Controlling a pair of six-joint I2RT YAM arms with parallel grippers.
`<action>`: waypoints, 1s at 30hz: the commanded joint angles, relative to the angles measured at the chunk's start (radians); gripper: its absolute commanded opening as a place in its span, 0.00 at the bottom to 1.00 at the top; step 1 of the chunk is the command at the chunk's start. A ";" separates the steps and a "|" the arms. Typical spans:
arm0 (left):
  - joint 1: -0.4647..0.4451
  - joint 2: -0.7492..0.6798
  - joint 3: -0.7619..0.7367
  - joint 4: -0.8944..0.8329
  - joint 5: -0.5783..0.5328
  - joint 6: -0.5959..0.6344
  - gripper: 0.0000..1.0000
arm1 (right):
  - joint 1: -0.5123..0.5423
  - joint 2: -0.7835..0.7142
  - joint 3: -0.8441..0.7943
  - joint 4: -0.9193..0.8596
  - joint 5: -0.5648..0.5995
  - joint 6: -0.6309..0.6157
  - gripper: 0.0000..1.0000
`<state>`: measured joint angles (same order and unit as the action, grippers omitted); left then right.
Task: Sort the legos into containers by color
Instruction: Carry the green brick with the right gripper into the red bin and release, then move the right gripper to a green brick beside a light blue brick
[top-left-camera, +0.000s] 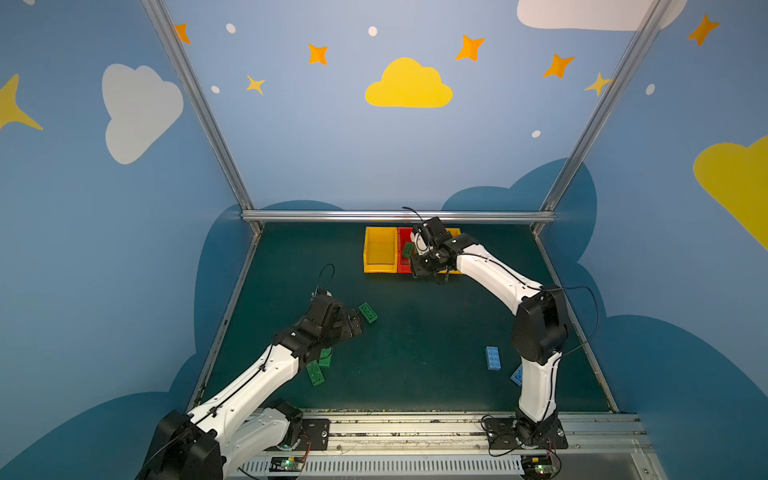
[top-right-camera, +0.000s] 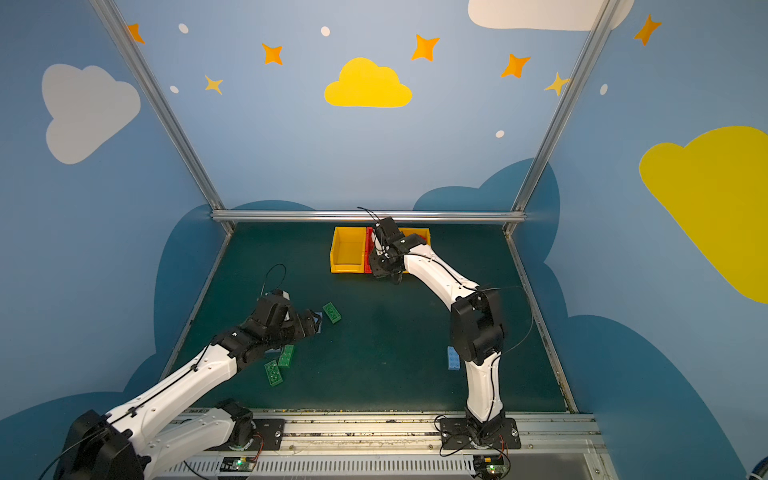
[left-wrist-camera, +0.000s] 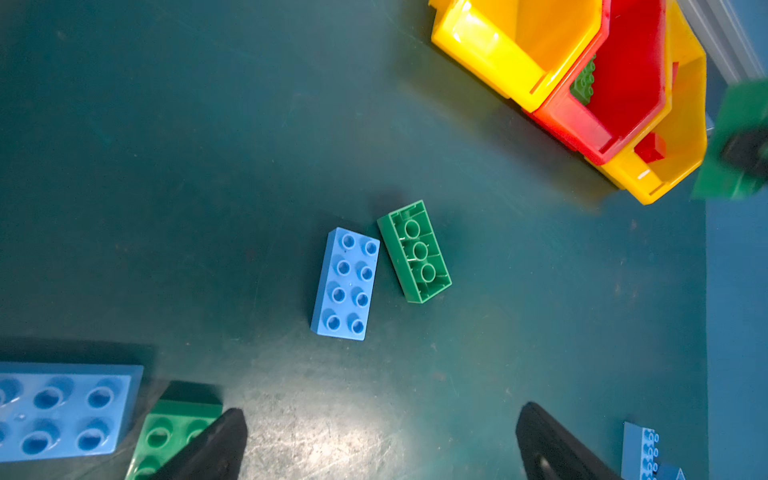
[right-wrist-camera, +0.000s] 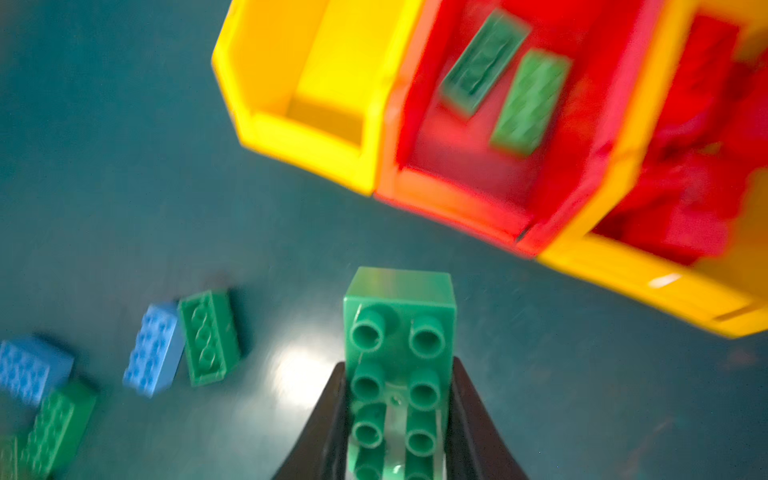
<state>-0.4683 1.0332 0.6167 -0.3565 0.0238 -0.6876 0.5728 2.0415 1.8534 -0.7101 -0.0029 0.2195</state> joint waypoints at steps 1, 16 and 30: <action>0.014 0.014 0.036 -0.028 -0.016 0.022 1.00 | -0.029 0.111 0.132 -0.057 0.010 -0.033 0.18; 0.072 0.021 0.084 -0.112 -0.036 0.022 1.00 | -0.094 0.469 0.620 -0.098 0.025 -0.093 0.44; 0.070 -0.142 -0.014 -0.152 0.058 -0.030 1.00 | -0.042 0.041 0.137 0.027 -0.159 -0.072 0.73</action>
<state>-0.4011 0.9424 0.6434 -0.4725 0.0429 -0.7017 0.4923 2.1971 2.0792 -0.7395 -0.0937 0.1329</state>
